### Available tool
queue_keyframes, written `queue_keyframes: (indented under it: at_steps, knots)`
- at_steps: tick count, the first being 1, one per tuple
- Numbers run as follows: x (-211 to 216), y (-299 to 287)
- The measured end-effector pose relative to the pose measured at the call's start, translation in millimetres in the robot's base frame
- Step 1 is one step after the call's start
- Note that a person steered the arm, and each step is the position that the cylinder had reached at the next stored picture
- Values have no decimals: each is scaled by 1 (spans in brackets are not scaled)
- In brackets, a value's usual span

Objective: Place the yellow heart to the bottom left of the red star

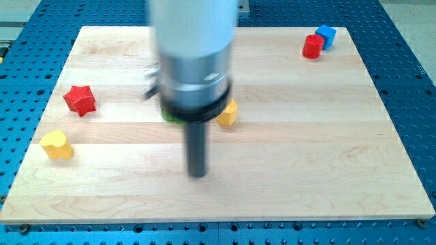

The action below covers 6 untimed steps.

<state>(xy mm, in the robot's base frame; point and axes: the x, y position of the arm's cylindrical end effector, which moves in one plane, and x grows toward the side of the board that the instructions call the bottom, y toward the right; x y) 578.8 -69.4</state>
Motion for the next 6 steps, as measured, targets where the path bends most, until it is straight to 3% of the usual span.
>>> queue_keyframes:
  at_steps: [1,2,5,6]
  knots:
    - [38,-104]
    - [21,-175]
    - [-101,-159]
    - [-85,-163]
